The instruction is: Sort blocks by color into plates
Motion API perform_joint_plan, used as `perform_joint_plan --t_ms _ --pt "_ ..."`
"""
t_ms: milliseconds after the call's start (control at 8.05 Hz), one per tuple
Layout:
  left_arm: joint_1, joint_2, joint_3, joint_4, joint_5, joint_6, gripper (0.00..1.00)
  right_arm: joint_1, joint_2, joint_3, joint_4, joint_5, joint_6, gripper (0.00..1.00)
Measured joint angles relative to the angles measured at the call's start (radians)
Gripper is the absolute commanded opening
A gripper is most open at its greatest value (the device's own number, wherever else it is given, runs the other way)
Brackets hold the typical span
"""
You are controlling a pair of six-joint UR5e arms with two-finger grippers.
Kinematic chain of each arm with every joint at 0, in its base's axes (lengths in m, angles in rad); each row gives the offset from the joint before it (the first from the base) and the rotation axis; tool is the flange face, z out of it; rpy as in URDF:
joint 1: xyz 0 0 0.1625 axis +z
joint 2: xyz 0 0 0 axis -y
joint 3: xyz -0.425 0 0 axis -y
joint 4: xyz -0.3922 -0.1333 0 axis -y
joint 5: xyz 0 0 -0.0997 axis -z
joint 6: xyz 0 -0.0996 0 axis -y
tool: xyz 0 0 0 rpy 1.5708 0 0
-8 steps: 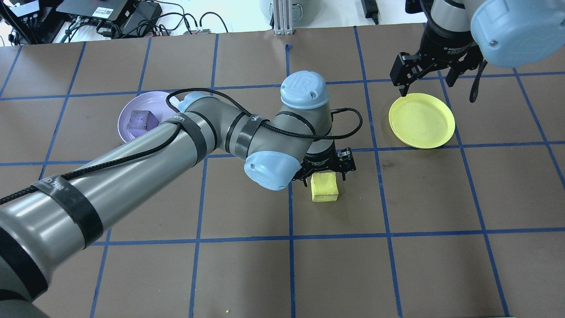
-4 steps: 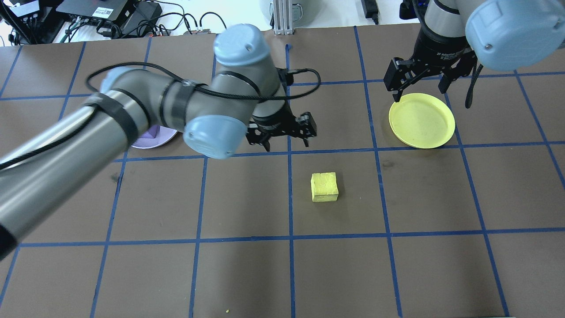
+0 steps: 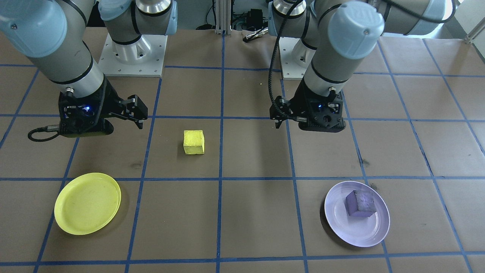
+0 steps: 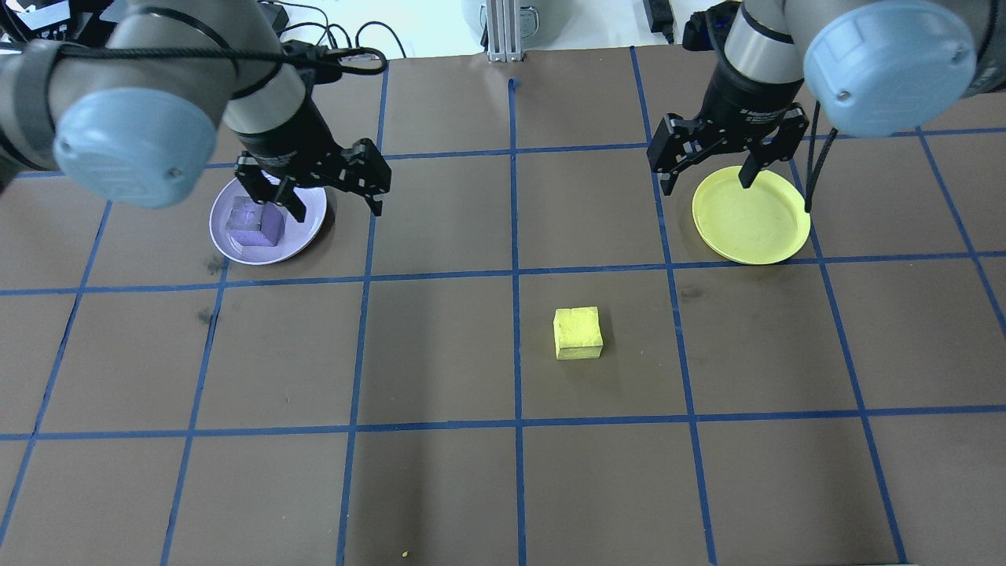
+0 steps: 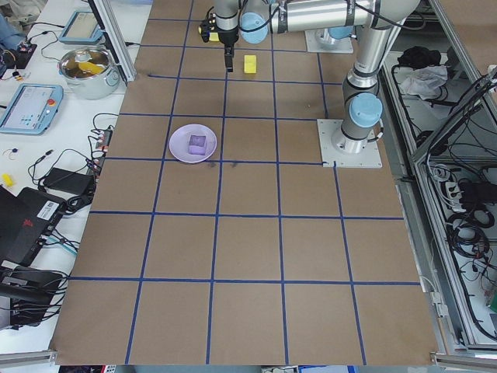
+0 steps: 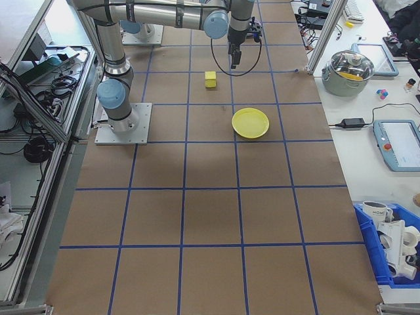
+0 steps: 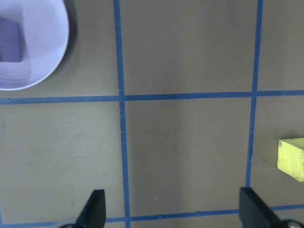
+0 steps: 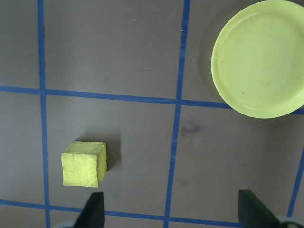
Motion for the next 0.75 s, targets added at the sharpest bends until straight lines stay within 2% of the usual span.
perform_joint_plan --t_ms 373,621,746 --pt "0.054 0.03 0.189 -0.206 0.034 0.016 1.0 0.146 0.083 0.002 -0.007 0.016 0.142 1.0" --pt "0.055 0.029 0.255 -0.207 0.091 0.017 1.0 0.189 0.151 0.019 -0.014 0.02 0.173 1.0" --pt "0.055 0.041 0.264 -0.191 0.096 0.017 1.0 0.2 0.185 0.046 -0.029 0.022 0.176 1.0"
